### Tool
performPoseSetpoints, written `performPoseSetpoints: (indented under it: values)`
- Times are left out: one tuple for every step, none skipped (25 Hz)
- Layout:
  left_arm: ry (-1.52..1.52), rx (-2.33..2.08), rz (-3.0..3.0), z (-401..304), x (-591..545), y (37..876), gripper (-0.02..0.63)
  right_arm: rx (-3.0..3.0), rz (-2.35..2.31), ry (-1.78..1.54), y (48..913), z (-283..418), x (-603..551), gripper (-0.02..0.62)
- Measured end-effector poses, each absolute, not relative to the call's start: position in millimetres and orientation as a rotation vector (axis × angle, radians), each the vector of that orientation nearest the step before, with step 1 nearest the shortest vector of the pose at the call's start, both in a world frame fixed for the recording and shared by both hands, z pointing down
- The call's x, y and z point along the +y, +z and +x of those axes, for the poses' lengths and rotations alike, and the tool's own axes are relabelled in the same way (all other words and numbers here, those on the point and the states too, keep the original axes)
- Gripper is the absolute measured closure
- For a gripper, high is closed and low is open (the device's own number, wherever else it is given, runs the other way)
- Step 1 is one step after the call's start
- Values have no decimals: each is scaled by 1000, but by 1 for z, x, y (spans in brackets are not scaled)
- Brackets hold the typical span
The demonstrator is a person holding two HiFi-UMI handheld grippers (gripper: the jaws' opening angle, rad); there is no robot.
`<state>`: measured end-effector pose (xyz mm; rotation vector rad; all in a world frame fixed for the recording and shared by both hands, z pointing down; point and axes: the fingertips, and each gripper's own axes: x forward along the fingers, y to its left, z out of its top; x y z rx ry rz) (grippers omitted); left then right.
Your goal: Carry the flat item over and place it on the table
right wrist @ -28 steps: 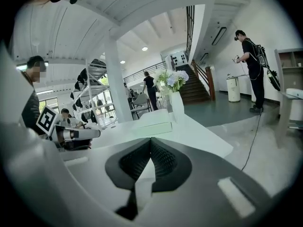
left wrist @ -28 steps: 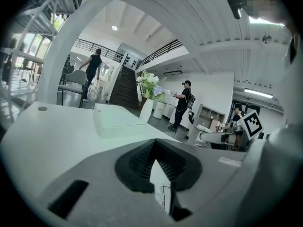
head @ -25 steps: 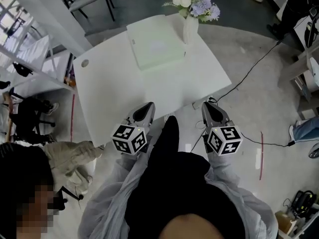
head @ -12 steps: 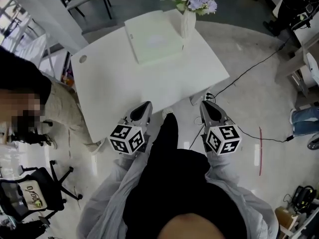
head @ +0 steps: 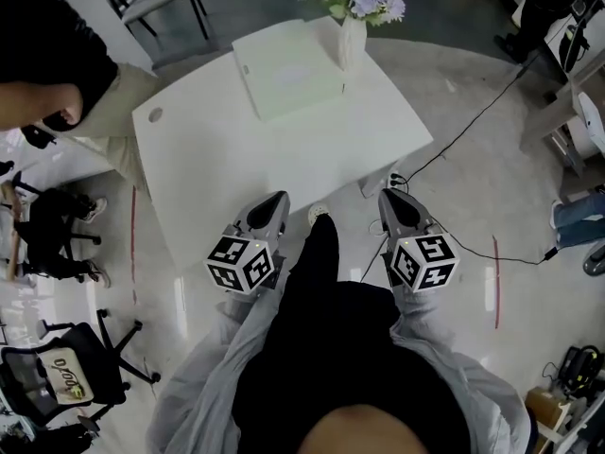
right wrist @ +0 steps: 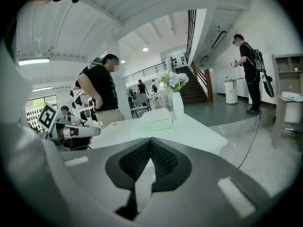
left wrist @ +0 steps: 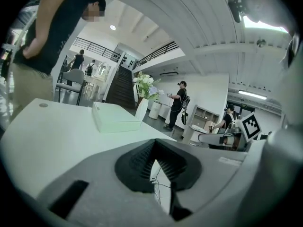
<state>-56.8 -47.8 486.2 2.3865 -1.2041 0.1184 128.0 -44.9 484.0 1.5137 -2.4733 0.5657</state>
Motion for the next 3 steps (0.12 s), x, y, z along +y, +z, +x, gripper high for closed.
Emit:
performPoseSetpoints:
  values:
    - [117, -1202, 2386, -57, -48, 487, 607, -2473, 1514, 565, 484, 128, -45, 588]
    - [116, -1200, 2386, -56, -47, 487, 607, -2472, 1514, 565, 485, 128, -45, 586]
    - [116, -1198, 2386, -56, -47, 488, 607, -2471, 1514, 566, 485, 128, -44, 587]
